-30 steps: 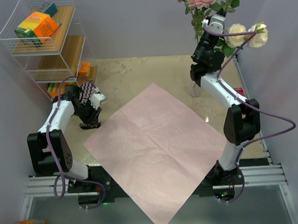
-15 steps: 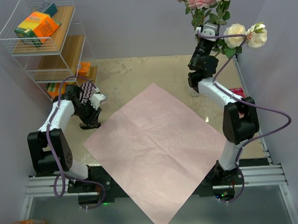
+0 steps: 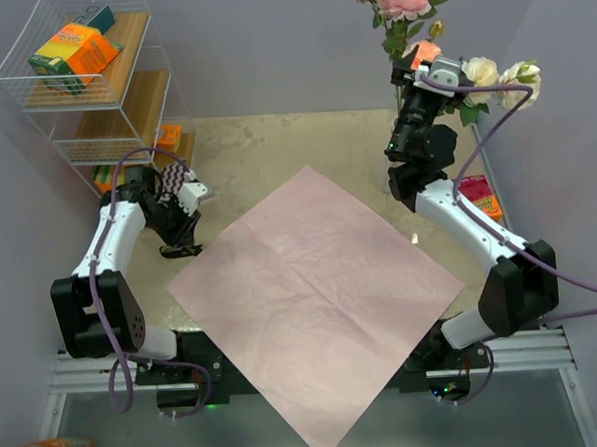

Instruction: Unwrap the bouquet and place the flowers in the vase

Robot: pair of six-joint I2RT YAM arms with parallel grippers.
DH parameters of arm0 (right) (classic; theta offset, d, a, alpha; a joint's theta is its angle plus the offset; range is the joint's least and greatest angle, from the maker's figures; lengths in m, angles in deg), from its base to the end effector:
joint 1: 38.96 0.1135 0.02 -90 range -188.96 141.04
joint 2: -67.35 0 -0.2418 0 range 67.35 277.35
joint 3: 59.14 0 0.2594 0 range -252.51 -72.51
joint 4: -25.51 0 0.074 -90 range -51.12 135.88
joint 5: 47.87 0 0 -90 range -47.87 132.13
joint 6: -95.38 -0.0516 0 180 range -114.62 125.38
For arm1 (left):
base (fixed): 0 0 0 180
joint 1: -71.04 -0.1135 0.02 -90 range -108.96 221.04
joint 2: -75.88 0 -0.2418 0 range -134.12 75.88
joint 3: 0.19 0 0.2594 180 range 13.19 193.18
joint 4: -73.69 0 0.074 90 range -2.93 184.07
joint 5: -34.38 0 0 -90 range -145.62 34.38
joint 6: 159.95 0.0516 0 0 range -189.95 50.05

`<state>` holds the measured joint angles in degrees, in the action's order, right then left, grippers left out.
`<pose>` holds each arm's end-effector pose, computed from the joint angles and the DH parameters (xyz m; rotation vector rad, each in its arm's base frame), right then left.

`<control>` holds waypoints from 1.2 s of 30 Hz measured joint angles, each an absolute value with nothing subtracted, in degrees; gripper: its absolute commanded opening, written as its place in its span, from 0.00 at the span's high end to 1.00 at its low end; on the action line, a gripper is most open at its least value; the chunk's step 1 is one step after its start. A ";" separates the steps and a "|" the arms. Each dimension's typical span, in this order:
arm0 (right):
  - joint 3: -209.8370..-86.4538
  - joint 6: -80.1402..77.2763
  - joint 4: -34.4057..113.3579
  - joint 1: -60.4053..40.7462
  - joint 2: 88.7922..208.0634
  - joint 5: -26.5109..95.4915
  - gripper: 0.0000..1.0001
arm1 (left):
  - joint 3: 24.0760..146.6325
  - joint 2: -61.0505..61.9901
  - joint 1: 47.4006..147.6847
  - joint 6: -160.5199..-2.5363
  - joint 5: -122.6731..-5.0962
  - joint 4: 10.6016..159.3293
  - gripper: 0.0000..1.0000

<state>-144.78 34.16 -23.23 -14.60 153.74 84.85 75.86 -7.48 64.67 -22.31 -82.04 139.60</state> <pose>0.3233 0.1080 0.4346 0.3245 0.9446 -0.3437 0.2848 0.0087 0.2056 1.0201 2.4484 -0.3769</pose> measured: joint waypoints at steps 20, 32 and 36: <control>-135.56 17.96 25.17 -1.77 145.93 68.30 0.16 | 76.54 -4.13 64.65 -22.88 -83.92 142.07 0.66; -135.05 5.61 42.63 8.72 140.67 74.69 0.01 | 77.98 -4.13 64.65 -25.52 -85.56 141.83 0.65; -134.18 -3.59 50.06 8.72 138.13 75.54 0.01 | 77.98 -4.13 64.65 -26.44 -86.10 141.42 0.65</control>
<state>-134.18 -3.59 50.06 8.72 138.13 75.54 77.98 -4.13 64.65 -26.44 -86.10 141.42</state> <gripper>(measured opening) 0.987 0.350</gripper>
